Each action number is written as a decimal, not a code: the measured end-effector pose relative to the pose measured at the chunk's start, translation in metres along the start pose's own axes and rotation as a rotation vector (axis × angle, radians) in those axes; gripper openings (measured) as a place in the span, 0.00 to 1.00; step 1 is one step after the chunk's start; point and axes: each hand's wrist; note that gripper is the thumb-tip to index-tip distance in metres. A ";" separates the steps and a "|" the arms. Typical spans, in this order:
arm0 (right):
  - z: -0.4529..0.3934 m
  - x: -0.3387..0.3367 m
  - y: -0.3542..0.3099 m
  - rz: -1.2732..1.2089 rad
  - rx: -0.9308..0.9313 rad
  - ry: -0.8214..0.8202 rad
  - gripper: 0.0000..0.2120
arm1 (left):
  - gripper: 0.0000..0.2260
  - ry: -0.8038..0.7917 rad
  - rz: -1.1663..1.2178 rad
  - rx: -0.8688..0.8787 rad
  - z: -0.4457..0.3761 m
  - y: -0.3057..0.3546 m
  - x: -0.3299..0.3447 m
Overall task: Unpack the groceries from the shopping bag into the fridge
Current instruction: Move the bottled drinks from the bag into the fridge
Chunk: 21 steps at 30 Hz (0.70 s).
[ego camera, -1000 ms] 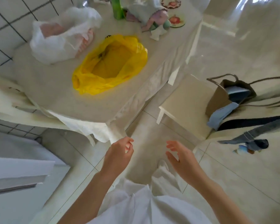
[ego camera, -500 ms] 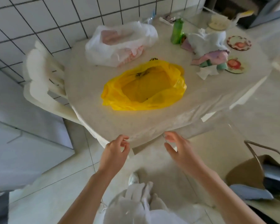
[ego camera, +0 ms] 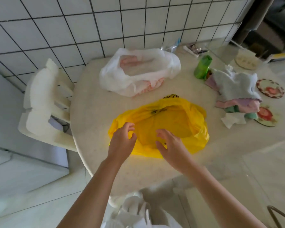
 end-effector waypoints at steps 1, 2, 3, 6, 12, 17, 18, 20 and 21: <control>-0.013 -0.002 -0.003 0.011 -0.017 0.000 0.15 | 0.12 0.003 -0.007 0.007 -0.014 0.000 0.001; -0.026 -0.005 -0.005 0.021 -0.028 -0.002 0.15 | 0.12 0.005 -0.017 0.014 -0.027 0.000 0.001; -0.039 -0.008 -0.008 0.030 -0.037 -0.011 0.15 | 0.12 0.003 -0.024 0.018 -0.039 0.000 0.001; -0.081 -0.019 -0.012 0.047 -0.071 -0.041 0.15 | 0.15 -0.009 -0.058 0.025 -0.077 0.000 -0.001; -0.179 -0.042 -0.013 0.077 -0.133 -0.128 0.16 | 0.13 -0.067 -0.246 0.089 -0.160 -0.005 0.009; -0.263 -0.059 -0.005 0.097 -0.186 -0.186 0.15 | 0.15 -0.057 -0.327 0.089 -0.234 0.003 0.016; -0.280 -0.061 -0.003 0.101 -0.192 -0.200 0.15 | 0.16 -0.062 -0.328 0.087 -0.248 0.004 0.019; -0.314 -0.063 -0.001 0.116 -0.202 -0.209 0.15 | 0.19 -0.080 -0.332 0.090 -0.277 0.002 0.025; -0.330 -0.063 0.000 0.129 -0.217 -0.205 0.15 | 0.19 -0.087 -0.345 0.092 -0.290 -0.002 0.030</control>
Point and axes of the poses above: each hand's wrist, its own z-axis away from the middle knuckle, its own x-axis out of the palm, y = z × x, and after that the axes turned 10 degrees about x, right-handed
